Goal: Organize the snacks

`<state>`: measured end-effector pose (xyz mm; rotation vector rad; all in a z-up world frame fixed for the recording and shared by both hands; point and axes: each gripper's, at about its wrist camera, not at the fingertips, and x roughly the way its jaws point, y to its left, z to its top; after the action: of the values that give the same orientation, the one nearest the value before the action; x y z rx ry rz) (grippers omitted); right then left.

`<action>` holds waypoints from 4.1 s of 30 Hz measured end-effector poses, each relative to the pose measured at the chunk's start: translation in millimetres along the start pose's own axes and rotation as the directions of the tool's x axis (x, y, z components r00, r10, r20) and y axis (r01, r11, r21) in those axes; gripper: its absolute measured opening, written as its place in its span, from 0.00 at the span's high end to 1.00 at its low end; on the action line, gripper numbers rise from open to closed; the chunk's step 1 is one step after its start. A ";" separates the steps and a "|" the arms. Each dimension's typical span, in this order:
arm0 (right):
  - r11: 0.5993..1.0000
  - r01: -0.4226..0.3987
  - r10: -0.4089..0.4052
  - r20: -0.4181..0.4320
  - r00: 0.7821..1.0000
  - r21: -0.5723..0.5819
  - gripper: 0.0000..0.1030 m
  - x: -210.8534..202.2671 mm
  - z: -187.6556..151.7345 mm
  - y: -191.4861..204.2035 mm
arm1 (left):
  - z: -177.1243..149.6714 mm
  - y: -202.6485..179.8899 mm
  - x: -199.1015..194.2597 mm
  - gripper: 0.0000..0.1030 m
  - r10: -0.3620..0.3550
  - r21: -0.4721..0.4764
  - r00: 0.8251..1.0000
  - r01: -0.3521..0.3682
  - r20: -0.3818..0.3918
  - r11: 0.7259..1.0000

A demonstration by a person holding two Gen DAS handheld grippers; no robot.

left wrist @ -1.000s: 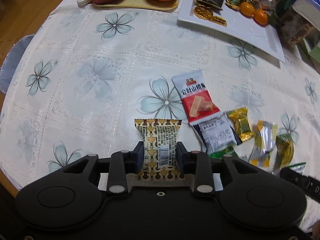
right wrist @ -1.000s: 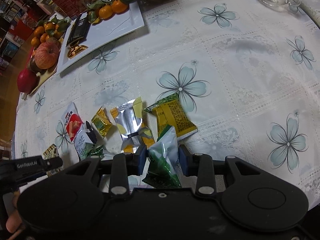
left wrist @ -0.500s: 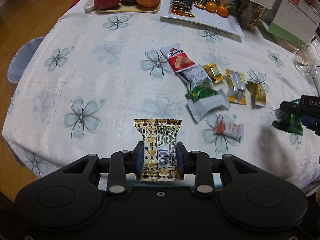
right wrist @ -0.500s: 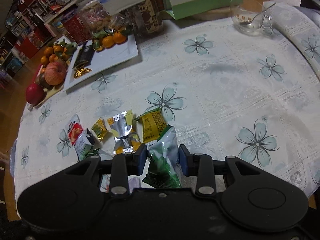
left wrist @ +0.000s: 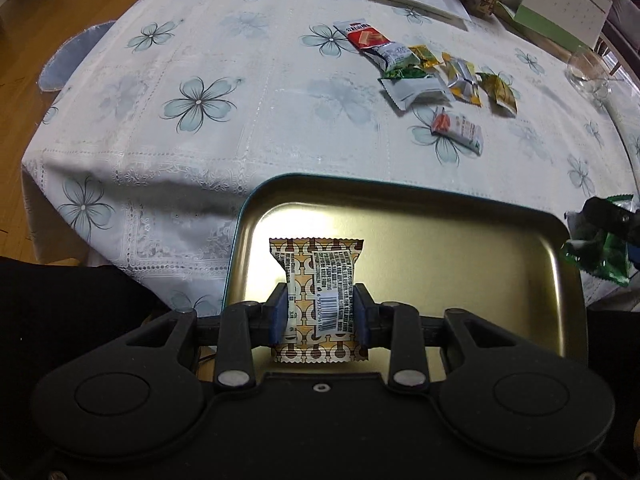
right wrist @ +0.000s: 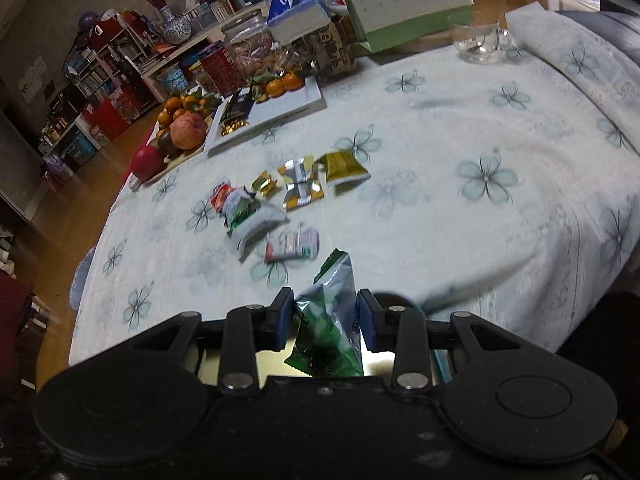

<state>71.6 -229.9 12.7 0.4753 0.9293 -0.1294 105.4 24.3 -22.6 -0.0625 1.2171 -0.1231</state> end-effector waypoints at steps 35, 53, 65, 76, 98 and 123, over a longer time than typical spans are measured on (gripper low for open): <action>0.997 -0.012 0.005 -0.089 0.996 -0.080 0.40 -42.7 -89.2 3.8 | -50.8 -20.7 -16.5 0.54 -0.043 0.067 0.999 0.042 0.018 0.997; 0.995 0.012 -0.020 -0.077 0.997 -0.098 0.40 -44.7 -95.6 9.3 | -51.6 -20.2 -26.3 0.55 -0.004 0.007 0.996 0.004 0.090 1.000; 0.994 0.017 -0.043 -0.252 0.967 -0.106 0.40 -22.8 -94.6 13.3 | -48.7 -15.1 -22.4 0.54 -0.003 -0.024 0.998 0.004 0.058 1.000; 0.986 0.079 -0.129 -0.360 0.924 -0.150 0.30 -4.0 -94.4 20.5 | -44.7 -16.2 -12.8 0.54 0.020 0.020 1.000 -0.020 -0.018 1.000; 0.953 0.148 -0.255 -0.433 0.864 -0.266 0.27 5.0 -51.8 48.2 | -43.0 -11.0 -13.5 0.55 0.017 -0.004 0.999 -0.018 -0.031 1.000; 0.884 0.194 -0.388 -0.437 0.811 -0.425 0.23 34.9 -27.7 71.1 | -29.7 -5.7 -23.4 0.55 0.055 -0.046 0.998 -0.056 -0.004 0.997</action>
<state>93.9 -151.0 -5.0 0.0006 1.5237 -0.1122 69.2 22.2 -10.3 -0.0690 1.2231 -0.0465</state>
